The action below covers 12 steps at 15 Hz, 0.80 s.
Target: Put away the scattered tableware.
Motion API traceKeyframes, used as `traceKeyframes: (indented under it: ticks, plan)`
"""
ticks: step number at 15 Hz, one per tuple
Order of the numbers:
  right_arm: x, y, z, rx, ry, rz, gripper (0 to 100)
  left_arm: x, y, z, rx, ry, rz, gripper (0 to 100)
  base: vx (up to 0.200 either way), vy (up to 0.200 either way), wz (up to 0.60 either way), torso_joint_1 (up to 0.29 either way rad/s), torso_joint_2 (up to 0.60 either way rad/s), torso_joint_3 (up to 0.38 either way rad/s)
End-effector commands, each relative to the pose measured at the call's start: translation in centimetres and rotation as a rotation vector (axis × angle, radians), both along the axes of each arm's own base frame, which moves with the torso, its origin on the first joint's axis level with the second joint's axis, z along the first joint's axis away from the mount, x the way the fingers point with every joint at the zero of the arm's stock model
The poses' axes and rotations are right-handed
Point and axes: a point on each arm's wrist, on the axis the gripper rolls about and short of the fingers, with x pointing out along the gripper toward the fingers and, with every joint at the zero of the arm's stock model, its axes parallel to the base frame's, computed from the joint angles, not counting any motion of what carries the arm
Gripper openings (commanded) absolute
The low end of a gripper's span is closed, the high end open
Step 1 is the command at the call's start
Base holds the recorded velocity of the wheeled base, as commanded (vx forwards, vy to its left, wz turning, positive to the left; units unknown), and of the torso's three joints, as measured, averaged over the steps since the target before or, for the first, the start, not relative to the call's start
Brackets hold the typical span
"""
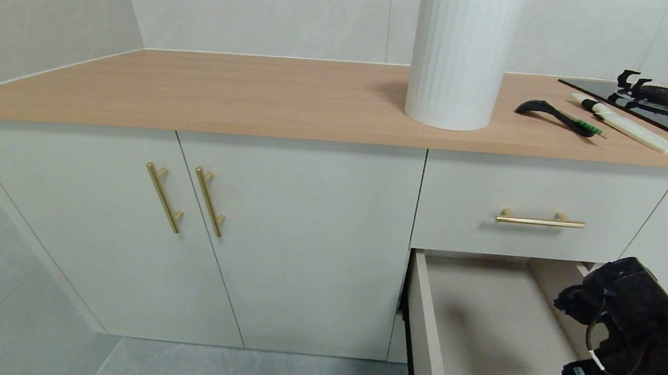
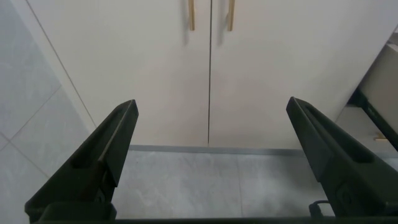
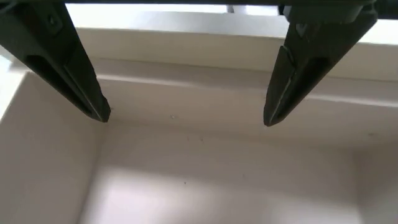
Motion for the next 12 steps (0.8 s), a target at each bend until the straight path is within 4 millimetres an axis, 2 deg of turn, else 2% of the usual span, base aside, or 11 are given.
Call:
traceKeyframes:
  ticks: [1, 6, 10, 12]
  plan:
    - [-0.5, 0.3, 0.2, -0.014, 0.035, 0.03, 100, 0.0, 0.0, 0.0, 0.0, 0.001, 0.0, 100, 0.0, 0.0, 0.0, 0.0, 0.0, 0.0]
    - [-2.8, 0.3, -0.1, -0.101, 0.255, 0.143, 100, 0.0, 0.0, 0.0, 0.0, 0.001, 0.0, 100, 0.0, 0.0, 0.0, 0.0, 0.0, 0.0]
    - [-3.7, 0.5, 0.2, -0.122, 0.299, 0.179, 100, 0.0, 0.0, 0.0, 0.0, 0.001, 0.0, 100, 0.0, 0.0, 0.0, 0.0, 0.0, 0.0]
    - [-3.3, 0.6, 1.0, -0.112, 0.248, 0.173, 100, 0.0, 0.0, 0.0, 0.0, 0.001, 0.0, 100, 0.0, 0.0, 0.0, 0.0, 0.0, 0.0]
